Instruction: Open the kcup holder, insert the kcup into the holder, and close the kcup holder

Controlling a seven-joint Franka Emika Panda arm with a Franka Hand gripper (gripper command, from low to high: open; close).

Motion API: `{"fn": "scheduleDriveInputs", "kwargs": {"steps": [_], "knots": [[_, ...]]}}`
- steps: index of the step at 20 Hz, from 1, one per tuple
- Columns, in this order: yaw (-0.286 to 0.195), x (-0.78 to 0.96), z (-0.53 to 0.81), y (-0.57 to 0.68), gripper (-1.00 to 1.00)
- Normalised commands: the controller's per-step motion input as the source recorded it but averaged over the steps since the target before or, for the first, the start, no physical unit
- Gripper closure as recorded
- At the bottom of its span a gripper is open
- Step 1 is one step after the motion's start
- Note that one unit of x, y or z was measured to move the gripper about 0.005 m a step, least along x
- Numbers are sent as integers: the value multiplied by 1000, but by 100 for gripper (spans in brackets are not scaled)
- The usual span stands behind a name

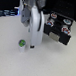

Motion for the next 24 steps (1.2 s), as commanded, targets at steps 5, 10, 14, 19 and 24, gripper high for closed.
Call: {"fn": "scheduleDriveInputs", "kwargs": {"steps": [5,10,14,19,24], "knots": [[-303,-285,-364,-435,-100],[-314,-180,-399,-429,-100],[-216,-57,-254,-225,-100],[4,-224,140,217,-100],[-3,-611,130,194,-100]]}}
